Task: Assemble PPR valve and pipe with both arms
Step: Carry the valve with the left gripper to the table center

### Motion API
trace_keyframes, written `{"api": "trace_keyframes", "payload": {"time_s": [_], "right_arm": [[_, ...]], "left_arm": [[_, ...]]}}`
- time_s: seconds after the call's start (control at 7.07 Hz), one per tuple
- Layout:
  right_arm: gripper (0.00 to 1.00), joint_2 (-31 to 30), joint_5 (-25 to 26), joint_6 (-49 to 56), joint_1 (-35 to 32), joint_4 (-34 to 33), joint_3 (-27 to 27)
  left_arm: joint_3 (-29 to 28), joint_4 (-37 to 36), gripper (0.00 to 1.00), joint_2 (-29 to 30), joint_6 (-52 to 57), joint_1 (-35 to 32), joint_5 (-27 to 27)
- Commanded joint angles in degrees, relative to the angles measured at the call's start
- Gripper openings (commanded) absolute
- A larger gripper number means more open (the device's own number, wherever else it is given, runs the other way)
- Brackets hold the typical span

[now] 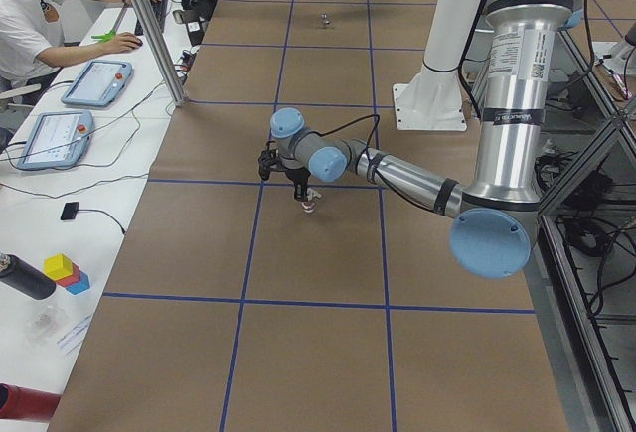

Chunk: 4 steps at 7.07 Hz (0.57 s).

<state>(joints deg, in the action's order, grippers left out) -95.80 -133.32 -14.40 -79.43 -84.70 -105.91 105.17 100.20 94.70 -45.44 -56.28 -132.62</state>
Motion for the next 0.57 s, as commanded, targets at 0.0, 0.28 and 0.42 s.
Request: {"api": "trace_keyframes", "payload": {"time_s": [0.0,0.28,0.42], "right_arm": [[1.00,0.00,-0.01,-0.19,0.06,0.15,0.00],[1.00,0.00,0.08,-0.19,0.32,0.15,0.09],[1.00,0.00,0.08,-0.28,0.50,0.15,0.09]], "left_arm": [[1.61,-8.67,0.00,10.54,-7.35,0.03,-0.36],[1.62,-17.96,0.00,23.01,-17.70,5.70,3.40],[0.66,-20.29,0.00,28.56,-20.63,10.27,8.99]]}}
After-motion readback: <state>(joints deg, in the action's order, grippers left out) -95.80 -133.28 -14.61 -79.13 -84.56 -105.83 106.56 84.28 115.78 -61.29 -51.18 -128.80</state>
